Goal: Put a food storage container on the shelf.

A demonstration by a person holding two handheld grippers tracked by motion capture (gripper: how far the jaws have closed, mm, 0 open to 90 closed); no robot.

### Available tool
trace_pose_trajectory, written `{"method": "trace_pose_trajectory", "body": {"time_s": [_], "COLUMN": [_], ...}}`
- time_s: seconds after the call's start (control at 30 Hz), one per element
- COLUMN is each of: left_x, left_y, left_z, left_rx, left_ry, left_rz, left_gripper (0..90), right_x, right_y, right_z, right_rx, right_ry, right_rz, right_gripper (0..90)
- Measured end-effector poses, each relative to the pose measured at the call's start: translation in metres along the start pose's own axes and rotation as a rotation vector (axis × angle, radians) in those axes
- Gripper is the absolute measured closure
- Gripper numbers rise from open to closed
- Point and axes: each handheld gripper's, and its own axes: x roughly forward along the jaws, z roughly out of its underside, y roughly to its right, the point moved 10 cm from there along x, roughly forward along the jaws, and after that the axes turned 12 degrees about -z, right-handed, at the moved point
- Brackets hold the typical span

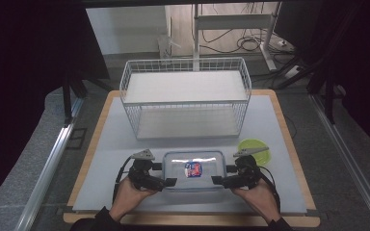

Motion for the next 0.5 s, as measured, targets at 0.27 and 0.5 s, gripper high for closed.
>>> {"method": "trace_pose_trajectory", "body": {"time_s": [0.27, 0.5], "left_x": [-0.012, -0.021], "left_y": [0.005, 0.005], "left_z": [0.01, 0.009], "left_rx": [0.002, -0.029], "left_ry": [0.015, 0.062], "left_rz": [0.012, 0.037], "left_gripper": [23.4, 39.9], "right_x": [-0.015, -0.024], "right_y": [-0.004, -0.004], "right_z": [0.002, -0.001], "right_rx": [0.012, -0.013], "right_ry": [0.044, 0.065], "right_rz": [0.001, -0.029], "right_gripper": [43.9, 52.7]}}
